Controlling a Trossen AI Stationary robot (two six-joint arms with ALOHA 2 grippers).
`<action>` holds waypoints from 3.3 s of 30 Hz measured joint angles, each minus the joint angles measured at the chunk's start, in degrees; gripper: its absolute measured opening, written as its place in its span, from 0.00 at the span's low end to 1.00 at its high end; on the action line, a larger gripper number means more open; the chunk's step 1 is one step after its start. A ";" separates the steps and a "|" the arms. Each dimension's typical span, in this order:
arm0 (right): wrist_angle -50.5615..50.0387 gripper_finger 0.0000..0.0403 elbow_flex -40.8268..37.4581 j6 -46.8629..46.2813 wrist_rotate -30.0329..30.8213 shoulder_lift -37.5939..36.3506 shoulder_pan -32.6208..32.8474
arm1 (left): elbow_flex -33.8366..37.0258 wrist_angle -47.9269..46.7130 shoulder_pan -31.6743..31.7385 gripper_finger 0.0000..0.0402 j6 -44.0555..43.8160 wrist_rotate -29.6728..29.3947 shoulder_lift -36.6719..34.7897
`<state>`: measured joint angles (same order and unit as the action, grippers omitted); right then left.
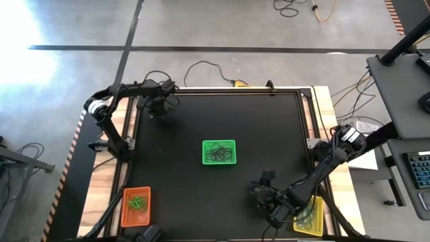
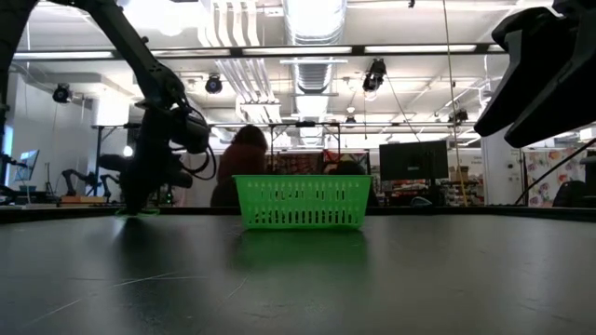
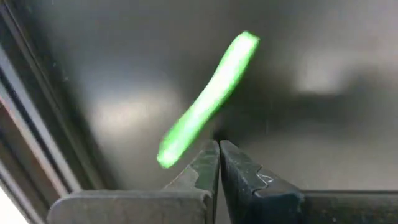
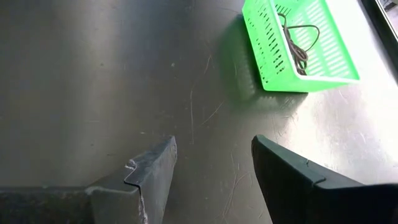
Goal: Sort rubber bands into baskets
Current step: Put the green rubber band into the orange basket
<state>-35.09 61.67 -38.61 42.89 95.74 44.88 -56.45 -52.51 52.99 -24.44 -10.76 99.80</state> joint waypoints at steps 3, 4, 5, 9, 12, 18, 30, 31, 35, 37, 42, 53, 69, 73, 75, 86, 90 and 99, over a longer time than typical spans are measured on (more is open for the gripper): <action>0.01 0.51 0.00 0.02 0.00 0.00 0.00 | 0.03 -2.35 -0.94 0.00 0.97 -0.18 -1.10; 0.00 0.51 0.00 0.02 0.00 0.00 0.00 | 0.03 -3.22 -1.27 0.00 1.28 -0.30 -1.50; 0.00 0.51 0.00 0.02 0.00 0.00 0.00 | 0.03 -3.81 -1.55 0.00 1.46 -0.56 -1.85; 0.00 0.51 0.00 0.02 0.05 0.01 -0.02 | 0.01 -3.98 -2.23 0.00 1.14 -2.66 -3.81; 0.02 0.51 0.00 0.02 0.11 0.00 -0.02 | 0.00 -2.00 -2.45 0.00 0.28 -6.33 -5.20; 0.01 0.51 0.00 0.02 0.14 0.01 -0.02 | -0.06 -0.82 -2.56 0.01 0.61 -7.81 -5.79; 0.02 0.51 0.00 0.02 0.22 0.02 -0.02 | -0.05 2.12 -1.78 0.36 -2.72 -4.70 -2.06; 0.02 0.51 0.00 0.02 0.22 0.02 -0.02 | -0.04 2.24 -1.40 0.37 -3.17 -4.68 -1.68; 0.08 0.51 0.00 0.02 0.24 0.02 -0.02 | -0.02 2.80 0.22 0.38 -3.48 -1.43 -0.47; 0.09 0.51 0.00 0.00 0.24 0.02 -0.02 | -0.06 3.08 0.48 0.36 -2.95 -0.21 0.08; 0.11 0.51 0.02 -0.42 0.24 0.02 -0.02 | -0.32 3.25 0.46 0.26 -3.04 -0.09 0.56; 0.11 0.51 0.02 -0.40 0.28 0.02 -0.02 | -0.17 3.60 0.28 0.01 -1.54 1.29 0.49; -0.16 0.51 0.02 -0.20 0.28 0.02 -0.02 | 0.22 -7.73 -7.90 0.00 2.30 1.20 -6.41; -0.15 0.51 0.02 -0.20 0.28 0.02 -0.02 | 0.18 -12.34 -17.00 0.00 -0.27 2.20 -12.77; -0.16 0.51 0.02 -0.20 0.28 0.02 -0.02 | 0.17 -14.36 -23.32 0.00 -2.43 2.32 -15.77; -0.13 0.51 0.07 -0.07 0.30 0.02 -0.04 | -0.41 -16.56 -73.53 0.00 -21.99 15.11 -25.44; 0.03 0.51 0.07 1.83 0.83 0.03 -0.20 | -3.44 -15.86 -90.41 0.00 -41.90 16.38 -25.57; 0.68 0.51 1.15 5.06 1.23 0.02 -3.17 | -4.11 -10.80 -110.49 0.00 -73.88 16.31 -21.26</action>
<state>-34.41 62.82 -33.55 44.12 95.77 41.71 -60.56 -63.30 -57.50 -98.32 5.55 78.54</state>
